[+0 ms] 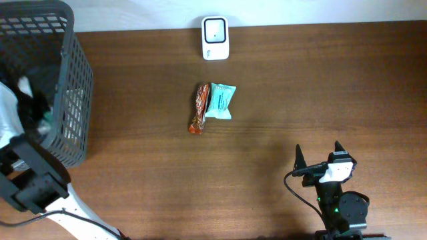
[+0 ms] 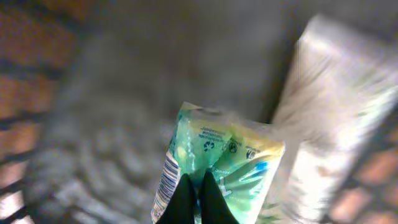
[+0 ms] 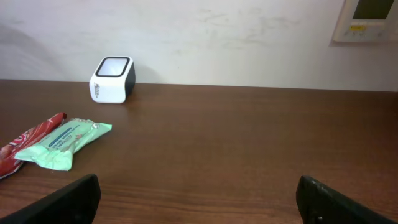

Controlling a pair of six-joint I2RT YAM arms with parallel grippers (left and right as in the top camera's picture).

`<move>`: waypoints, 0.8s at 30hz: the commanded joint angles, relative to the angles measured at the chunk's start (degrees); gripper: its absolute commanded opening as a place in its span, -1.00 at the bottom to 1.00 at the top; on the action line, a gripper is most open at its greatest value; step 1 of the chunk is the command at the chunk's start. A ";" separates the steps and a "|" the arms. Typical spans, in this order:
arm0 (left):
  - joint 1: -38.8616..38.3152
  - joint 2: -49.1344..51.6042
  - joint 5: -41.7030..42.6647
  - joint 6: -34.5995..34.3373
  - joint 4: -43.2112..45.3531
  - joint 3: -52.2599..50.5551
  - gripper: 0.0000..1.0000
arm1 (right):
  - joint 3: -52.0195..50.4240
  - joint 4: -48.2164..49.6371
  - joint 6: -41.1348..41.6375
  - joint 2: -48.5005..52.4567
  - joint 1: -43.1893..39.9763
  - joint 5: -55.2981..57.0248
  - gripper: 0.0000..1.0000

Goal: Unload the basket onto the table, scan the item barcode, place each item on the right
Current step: 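Grasp the small green tissue packet in the basket with the left gripper, then present the small packet to the scanner and set it on the table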

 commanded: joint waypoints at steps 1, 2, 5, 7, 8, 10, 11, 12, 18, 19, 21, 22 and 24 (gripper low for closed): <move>0.09 -5.62 4.02 -9.29 -0.46 17.33 -1.00 | -0.42 -0.20 -0.35 -0.42 0.26 0.26 0.97; 0.09 -8.17 5.81 -13.42 -0.46 23.67 -1.00 | -0.42 -0.20 -0.35 -0.42 0.26 0.26 0.97; -0.02 -14.34 18.43 -23.19 0.15 30.69 -1.00 | -0.42 -0.20 -0.35 -0.42 0.26 0.26 0.97; -2.38 -18.40 36.61 -26.77 2.86 31.63 -1.00 | -0.42 -0.20 -0.35 -0.42 0.26 0.26 0.98; -3.67 -18.93 39.65 -26.91 3.02 31.63 -1.00 | -0.42 -0.20 -0.35 -0.42 0.26 0.26 0.97; -9.92 -19.17 42.23 -26.88 2.49 31.58 -1.00 | -0.42 -0.20 -0.35 -0.42 0.26 0.26 0.97; -14.84 -18.75 41.99 -26.86 2.23 31.02 -1.00 | -0.42 -0.20 -0.35 -0.42 0.26 0.26 0.97; -18.95 -18.29 40.33 -26.86 2.12 30.27 -1.00 | -0.42 -0.20 -0.35 -0.42 0.26 0.26 0.97; -42.86 -12.63 19.08 -26.86 -1.29 21.07 -1.00 | -0.42 -0.20 -0.35 -0.42 0.26 0.26 0.97; -46.49 -10.91 18.12 -26.86 -1.29 18.88 -1.00 | -0.42 -0.20 -0.35 -0.42 0.26 0.26 0.97; -52.00 -7.48 18.21 -27.02 -1.20 15.65 -1.00 | -0.42 -0.20 -0.35 -0.42 0.26 0.26 0.97; -54.64 -5.51 18.21 -28.17 -1.22 14.56 -1.00 | -0.42 -0.20 -0.35 -0.42 0.26 0.26 0.97; -59.95 -0.66 18.21 -31.98 -1.22 13.81 -1.00 | -0.42 -0.20 -0.35 -0.42 0.26 0.26 0.97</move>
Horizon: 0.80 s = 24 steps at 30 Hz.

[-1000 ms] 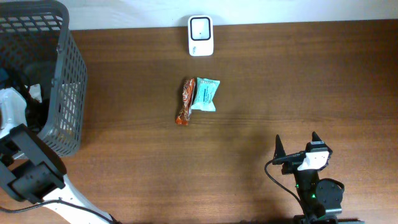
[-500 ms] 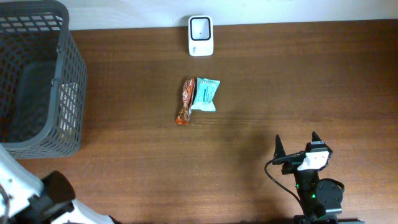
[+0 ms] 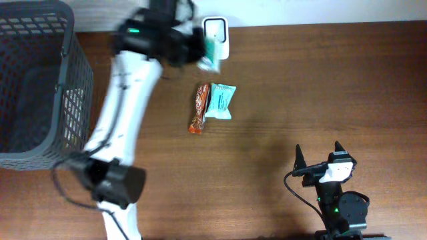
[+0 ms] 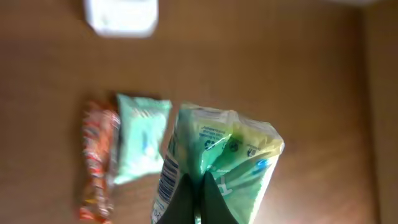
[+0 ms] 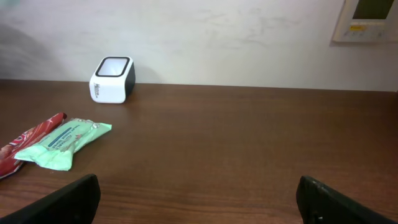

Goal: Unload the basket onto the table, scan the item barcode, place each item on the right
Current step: 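Present the small packet to the scanner and set it on the table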

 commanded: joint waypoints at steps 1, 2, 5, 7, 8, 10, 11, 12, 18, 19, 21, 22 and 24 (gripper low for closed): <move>-7.48 6.71 -1.42 -5.14 0.20 -1.20 -1.00 | -0.42 -0.20 -0.35 -0.39 0.26 0.26 0.97; -9.29 8.68 -1.44 -5.40 0.63 -1.20 -1.00 | -0.42 -0.20 -0.35 -0.39 0.26 0.28 0.97; -13.35 13.70 -4.35 -5.38 1.44 -1.20 -1.00 | -0.42 -0.20 -0.35 -0.39 0.26 0.28 0.97; -15.32 16.57 -12.00 -5.40 1.18 -1.20 -1.00 | -0.42 -0.20 -0.35 -0.39 0.26 0.28 0.97; -15.74 17.20 -14.36 -5.40 1.16 -1.22 -1.00 | -0.42 -0.20 -0.35 -0.39 0.26 0.28 0.97; -16.02 18.27 -17.40 -7.23 1.31 -1.22 -1.00 | -0.42 -0.20 -0.35 -0.39 0.26 0.28 0.97; -16.00 18.67 -18.32 -8.63 1.46 -1.22 -1.00 | -0.42 -0.20 -0.35 -0.39 0.26 0.26 0.97; -15.93 19.30 -18.99 -9.27 2.51 -1.22 -1.00 | -0.42 -0.20 -0.35 -0.39 0.26 0.26 0.97; -14.36 19.56 -18.93 -8.20 6.34 5.27 0.10 | -0.42 -0.20 -0.35 -0.39 0.26 0.28 0.97; -13.16 19.43 -18.95 -6.05 4.98 10.38 0.39 | -0.42 -0.20 -0.35 -0.39 0.26 0.28 0.97; -10.03 19.02 -18.95 -2.58 0.35 22.93 0.43 | -0.42 -0.20 -0.35 -0.39 0.26 0.28 0.98; -7.28 18.58 -18.97 -1.07 -3.21 32.48 0.44 | -0.42 -0.20 -0.35 -0.39 0.26 0.28 0.97; -1.55 17.31 -18.99 1.73 -9.07 47.54 0.49 | -0.42 -0.20 -0.35 -0.39 0.26 0.28 0.97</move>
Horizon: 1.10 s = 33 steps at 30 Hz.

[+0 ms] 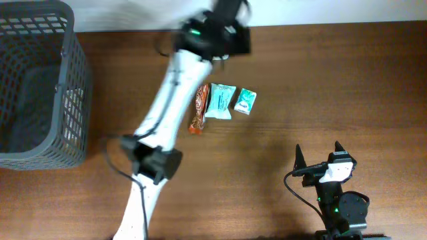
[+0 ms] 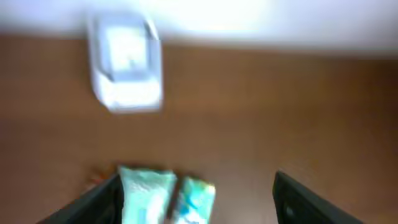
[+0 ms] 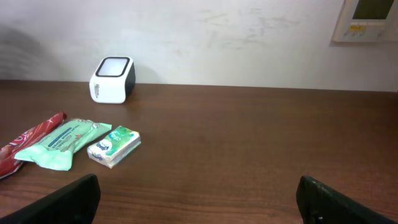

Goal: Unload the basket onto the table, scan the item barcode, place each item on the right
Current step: 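Present the small packet to the scanner and set it on the table, then grasp the white Pantene tube in the basket with the left gripper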

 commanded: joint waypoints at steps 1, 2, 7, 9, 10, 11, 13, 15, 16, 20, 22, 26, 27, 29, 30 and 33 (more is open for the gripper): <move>12.52 -7.48 -1.16 5.42 -4.70 16.94 0.51 | -0.42 -0.22 -0.35 -0.39 0.26 0.26 0.97; 15.50 -9.84 -1.44 5.49 -5.42 17.00 0.51 | -0.42 -0.22 -0.35 -0.39 0.26 0.24 0.97; 37.46 -19.32 -1.42 5.84 -11.69 17.00 0.76 | -0.42 -0.22 -0.35 -0.39 0.26 0.26 0.97; 48.70 -20.22 -1.38 8.55 -14.64 16.98 0.78 | -0.42 -0.22 -0.35 -0.39 0.26 0.26 0.97; 52.35 -19.96 -1.36 11.19 -16.92 16.41 0.81 | -0.42 -0.22 -0.35 -0.39 0.26 0.26 0.97; 56.24 -19.65 -1.38 12.87 -19.65 14.71 0.80 | -0.42 -0.22 -0.35 -0.39 0.26 0.26 0.97; 60.74 -19.10 -0.68 14.16 -21.24 10.29 0.81 | -0.42 -0.22 -0.35 -0.39 0.26 0.26 0.97; 64.11 -18.91 3.67 17.92 -18.82 3.96 0.83 | -0.42 -0.22 -0.35 -0.39 0.26 0.26 0.97; 66.55 -18.91 9.62 22.38 -15.43 -2.80 0.83 | -0.42 -0.22 -0.35 -0.39 0.26 0.26 0.97; 69.57 -18.91 17.00 34.64 -5.31 -21.86 0.87 | -0.42 -0.22 -0.35 -0.39 0.26 0.26 0.97; 70.01 -18.91 22.45 44.87 -1.36 -33.14 0.93 | -0.42 -0.22 -0.35 -0.39 0.26 0.26 0.97; 69.88 -18.91 22.64 52.41 3.54 -46.40 0.94 | -0.42 -0.22 -0.35 -0.39 0.26 0.26 0.97; 69.85 -18.91 22.67 53.37 4.35 -48.37 0.93 | -0.42 -0.22 -0.35 -0.39 0.26 0.26 0.97; 69.83 -18.73 22.67 54.69 5.62 -51.41 0.89 | -0.42 -0.22 -0.35 -0.39 0.26 0.26 0.97; 69.83 -18.69 22.67 54.71 6.49 -52.74 0.93 | -0.42 -0.22 -0.35 -0.39 0.26 0.26 0.97; 68.87 -18.64 22.69 57.27 7.78 -56.59 0.85 | -0.42 -0.22 -0.35 -0.39 0.26 0.26 0.97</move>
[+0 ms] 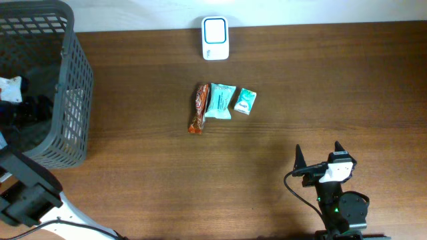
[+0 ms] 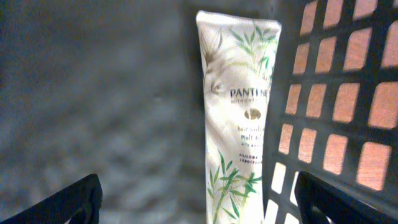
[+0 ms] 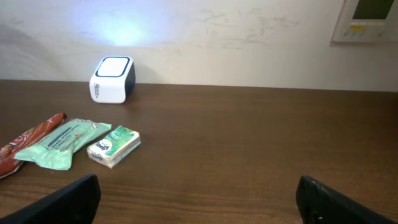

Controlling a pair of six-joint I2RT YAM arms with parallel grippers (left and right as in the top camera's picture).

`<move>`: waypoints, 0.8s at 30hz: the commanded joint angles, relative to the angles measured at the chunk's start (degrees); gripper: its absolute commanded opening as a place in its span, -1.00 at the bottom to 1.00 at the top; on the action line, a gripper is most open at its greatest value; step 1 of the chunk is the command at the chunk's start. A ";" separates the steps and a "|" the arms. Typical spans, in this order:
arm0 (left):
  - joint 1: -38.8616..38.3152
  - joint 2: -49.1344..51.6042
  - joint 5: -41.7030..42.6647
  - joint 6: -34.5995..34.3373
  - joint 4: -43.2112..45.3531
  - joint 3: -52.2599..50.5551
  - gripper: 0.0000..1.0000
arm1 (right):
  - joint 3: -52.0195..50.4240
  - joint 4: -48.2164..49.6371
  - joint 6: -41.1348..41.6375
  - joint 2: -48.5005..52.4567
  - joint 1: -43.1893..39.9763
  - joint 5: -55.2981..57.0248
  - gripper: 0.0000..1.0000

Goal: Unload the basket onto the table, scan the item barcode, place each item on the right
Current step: 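Grasp the white Pantene tube in the basket with the left gripper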

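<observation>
The white scanner (image 1: 215, 39) stands at the table's far edge. My left gripper (image 2: 198, 204) is open inside the grey basket (image 1: 73, 80), with a white Pantene tube (image 2: 239, 124) lying just right of its middle, along the basket wall. Nothing is between the fingers. On the table lie a red bar (image 1: 197, 108), a mint wipes pack (image 1: 219, 101) and a small green tissue pack (image 1: 245, 101) side by side. My right gripper (image 3: 199, 205) rests open and empty near the front edge, facing the scanner (image 3: 112, 79).
The basket's mesh wall (image 2: 336, 99) runs close along the right of the tube. A white item (image 1: 10, 84) shows in the basket in the overhead view. The right arm's base (image 1: 337, 200) sits at the front right of the wooden table (image 1: 320, 87).
My left gripper was open above the table near the scanner; now it is open inside the basket over the Pantene tube. The three items on the table and the right arm have not moved.
My left gripper was shut on the green tissue pack inside the basket. Then it held the pack close to the scanner. Then the pack lay beside the wipes with the gripper open above it. Now the gripper is back in the basket.
</observation>
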 commanded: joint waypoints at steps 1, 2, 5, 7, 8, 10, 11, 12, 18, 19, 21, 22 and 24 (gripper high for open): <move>-1.73 -0.28 1.31 3.78 1.40 -3.91 0.83 | -0.42 -0.20 -0.37 -0.39 0.26 0.24 0.97; -3.04 -0.28 1.31 4.22 1.84 -4.70 0.81 | -0.42 -0.20 -0.37 -0.39 0.26 0.24 0.97; -5.88 -0.22 1.27 4.35 3.15 -4.92 0.67 | -0.42 -0.20 -0.37 -0.39 0.26 0.26 0.97; -7.23 0.04 -2.38 4.35 3.76 -4.94 0.41 | -0.42 -0.20 -0.37 -0.39 0.26 0.24 0.97; -7.63 0.28 -5.46 4.33 3.74 -5.09 0.33 | -0.42 -0.20 -0.37 -0.39 0.26 0.26 0.97; -7.87 0.31 -7.54 4.33 3.80 -6.95 0.25 | -0.42 -0.20 -0.37 -0.39 0.26 0.26 0.97; -7.85 0.31 -7.65 4.33 4.07 -8.57 0.25 | -0.42 -0.20 -0.37 -0.39 0.26 0.26 0.97; -7.85 0.31 -7.80 4.33 4.24 -9.70 0.25 | -0.42 -0.20 -0.37 -0.39 0.26 0.26 0.97; -6.86 0.28 -9.25 3.63 6.38 -12.26 -0.95 | -0.42 -0.20 -0.37 -0.39 0.26 0.26 0.97; -6.86 0.28 -9.25 3.63 6.67 -12.17 -1.00 | -0.42 -0.20 -0.37 -0.39 0.26 0.26 0.97; -6.40 0.28 -9.22 -2.12 7.19 -9.07 -1.00 | -0.42 -0.20 -0.37 -0.39 0.26 0.26 0.97; -6.25 0.28 -9.22 -6.69 7.13 -5.68 -1.00 | -0.42 -0.20 -0.37 -0.39 0.26 0.26 0.97; -6.21 0.04 -7.74 -16.28 4.76 6.49 -1.00 | -0.42 -0.20 -0.37 -0.39 0.26 0.26 0.97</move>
